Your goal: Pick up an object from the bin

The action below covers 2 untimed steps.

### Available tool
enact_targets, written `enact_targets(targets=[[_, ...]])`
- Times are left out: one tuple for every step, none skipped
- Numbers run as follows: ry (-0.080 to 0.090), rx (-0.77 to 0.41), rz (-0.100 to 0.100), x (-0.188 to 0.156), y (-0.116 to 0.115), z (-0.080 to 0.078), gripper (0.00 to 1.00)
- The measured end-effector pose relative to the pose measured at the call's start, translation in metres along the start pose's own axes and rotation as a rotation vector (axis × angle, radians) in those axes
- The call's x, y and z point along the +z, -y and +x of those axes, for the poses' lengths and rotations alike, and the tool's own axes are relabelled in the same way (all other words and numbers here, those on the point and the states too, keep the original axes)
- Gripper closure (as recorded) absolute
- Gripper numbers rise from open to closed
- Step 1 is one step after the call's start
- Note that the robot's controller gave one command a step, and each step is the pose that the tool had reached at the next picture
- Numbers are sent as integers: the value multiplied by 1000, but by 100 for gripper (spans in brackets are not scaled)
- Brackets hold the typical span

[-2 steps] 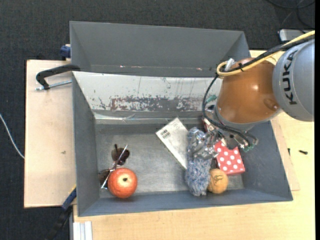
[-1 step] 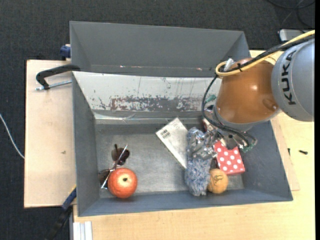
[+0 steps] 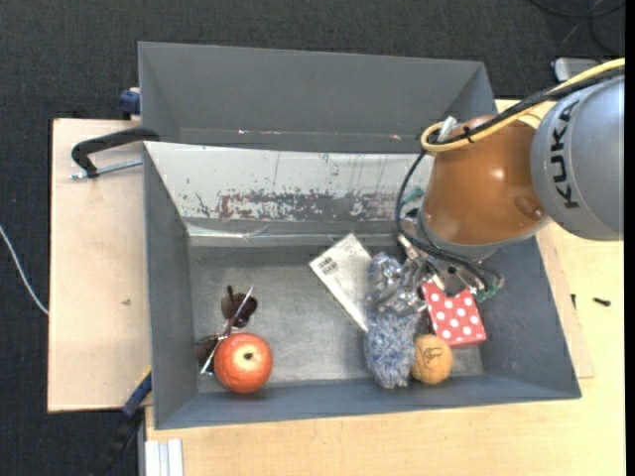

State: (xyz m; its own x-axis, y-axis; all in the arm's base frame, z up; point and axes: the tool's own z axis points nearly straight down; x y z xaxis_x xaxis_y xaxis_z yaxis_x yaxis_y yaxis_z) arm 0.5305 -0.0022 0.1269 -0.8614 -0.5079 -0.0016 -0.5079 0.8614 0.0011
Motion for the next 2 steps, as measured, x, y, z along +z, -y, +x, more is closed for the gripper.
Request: enact_targets(targets=[[1,2,1,3,-9,-2,100],[3,0,1,-2,-16,-12,100]])
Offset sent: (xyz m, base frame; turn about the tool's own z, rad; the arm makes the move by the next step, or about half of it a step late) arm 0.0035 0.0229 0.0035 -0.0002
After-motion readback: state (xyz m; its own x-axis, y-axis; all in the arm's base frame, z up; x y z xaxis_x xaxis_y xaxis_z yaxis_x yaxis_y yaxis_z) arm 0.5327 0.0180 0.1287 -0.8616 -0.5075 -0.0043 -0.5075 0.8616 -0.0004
